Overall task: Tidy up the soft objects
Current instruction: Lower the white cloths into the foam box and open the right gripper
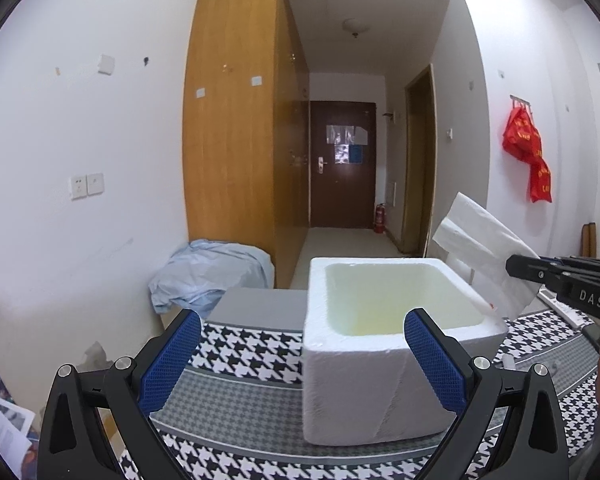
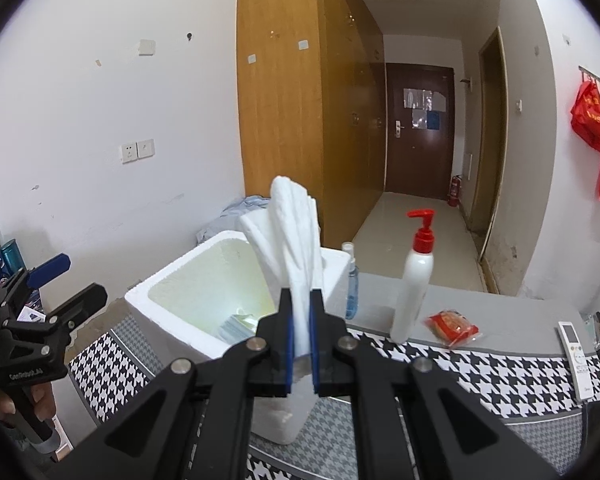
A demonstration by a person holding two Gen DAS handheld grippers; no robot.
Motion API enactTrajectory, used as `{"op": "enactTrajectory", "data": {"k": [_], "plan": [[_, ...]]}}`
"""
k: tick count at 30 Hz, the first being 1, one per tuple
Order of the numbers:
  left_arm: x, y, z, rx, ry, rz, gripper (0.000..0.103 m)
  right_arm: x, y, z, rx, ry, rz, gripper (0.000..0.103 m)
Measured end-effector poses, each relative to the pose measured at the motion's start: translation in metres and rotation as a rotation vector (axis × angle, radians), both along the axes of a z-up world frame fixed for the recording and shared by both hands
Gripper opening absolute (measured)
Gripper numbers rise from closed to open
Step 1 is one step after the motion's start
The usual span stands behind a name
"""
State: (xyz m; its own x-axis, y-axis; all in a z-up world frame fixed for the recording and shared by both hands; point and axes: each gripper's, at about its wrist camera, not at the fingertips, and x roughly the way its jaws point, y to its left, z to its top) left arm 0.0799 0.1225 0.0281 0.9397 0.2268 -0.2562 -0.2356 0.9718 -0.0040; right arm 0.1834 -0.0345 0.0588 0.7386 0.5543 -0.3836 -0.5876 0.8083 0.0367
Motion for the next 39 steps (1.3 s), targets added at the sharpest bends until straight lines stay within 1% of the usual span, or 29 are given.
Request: {"op": "enactTrajectory", "data": {"k": [5, 11, 19, 23, 29, 30, 31, 32, 34, 35, 36, 39], "plan": [[-0.007, 0.009, -0.005, -0.007, -0.001, 0.025, 0.102, -0.001, 0.014, 0.004, -0.01, -0.01, 0.014, 0.009], [-0.017, 0.021, -0.007, -0.02, -0.011, 0.059, 0.102, 0.002, 0.032, 0.003, -0.027, 0.01, 0.042, 0.009], [-0.024, 0.031, -0.012, -0.028, -0.009, 0.086, 0.102, 0.012, 0.046, -0.002, -0.042, 0.036, 0.044, 0.009], [-0.027, 0.039, -0.016, -0.05, -0.004, 0.105, 0.102, 0.017, 0.051, -0.001, -0.044, 0.048, 0.051, 0.009], [-0.029, 0.039, -0.021, -0.066, 0.003, 0.1, 0.102, 0.021, 0.056, -0.005, -0.046, 0.055, 0.068, 0.01], [-0.03, 0.038, -0.021, -0.066, 0.0, 0.099, 0.102, 0.022, 0.057, -0.006, -0.049, 0.057, 0.07, 0.012], [-0.03, 0.037, -0.021, -0.065, -0.001, 0.098, 0.102, 0.023, 0.058, -0.006, -0.05, 0.062, 0.07, 0.024], [-0.03, 0.037, -0.021, -0.064, -0.001, 0.096, 0.102, 0.025, 0.058, -0.008, -0.052, 0.072, 0.069, 0.042], [-0.031, 0.037, -0.021, -0.067, -0.002, 0.096, 0.102, 0.026, 0.058, -0.009, -0.033, 0.087, 0.087, 0.058], [-0.031, 0.038, -0.021, -0.07, -0.002, 0.098, 0.102, 0.026, 0.057, -0.009, -0.014, 0.096, 0.098, 0.062], [-0.031, 0.039, -0.021, -0.073, -0.001, 0.1, 0.102, 0.026, 0.057, -0.008, -0.008, 0.101, 0.098, 0.064], [-0.031, 0.04, -0.019, -0.077, 0.0, 0.098, 0.102, 0.022, 0.055, -0.005, -0.008, 0.086, 0.092, 0.066]]}}
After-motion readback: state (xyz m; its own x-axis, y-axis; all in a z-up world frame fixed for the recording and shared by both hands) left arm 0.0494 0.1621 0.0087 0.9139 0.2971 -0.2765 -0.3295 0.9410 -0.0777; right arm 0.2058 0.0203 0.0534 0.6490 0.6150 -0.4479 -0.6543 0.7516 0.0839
